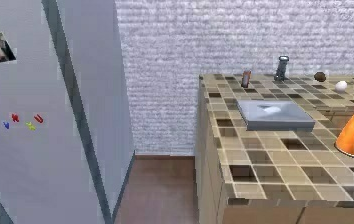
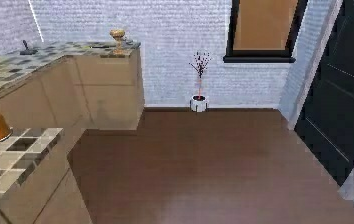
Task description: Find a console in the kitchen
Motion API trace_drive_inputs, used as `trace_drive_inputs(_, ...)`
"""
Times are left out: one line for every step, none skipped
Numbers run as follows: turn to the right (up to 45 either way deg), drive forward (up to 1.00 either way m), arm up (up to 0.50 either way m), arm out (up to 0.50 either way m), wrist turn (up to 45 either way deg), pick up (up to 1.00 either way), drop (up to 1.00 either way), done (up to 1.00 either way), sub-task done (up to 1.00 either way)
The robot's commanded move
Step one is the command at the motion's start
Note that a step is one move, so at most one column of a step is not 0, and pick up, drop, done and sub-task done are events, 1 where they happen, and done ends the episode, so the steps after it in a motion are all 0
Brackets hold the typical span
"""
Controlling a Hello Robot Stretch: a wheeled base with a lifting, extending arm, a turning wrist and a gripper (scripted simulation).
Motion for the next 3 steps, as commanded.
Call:
trace_drive_inputs(0.0, 0.2, 0.0, 0.0, 0.0, 0.0, 0.0, 0.0, 0.0)
trace_drive_inputs(33.0, 0.0, 0.0, 0.0, 0.0, 0.0, 0.0, 0.0, 0.0)
trace_drive_inputs(0.0, 0.0, 0.0, 0.0, 0.0, 0.0, 0.0, 1.0, 0.0)
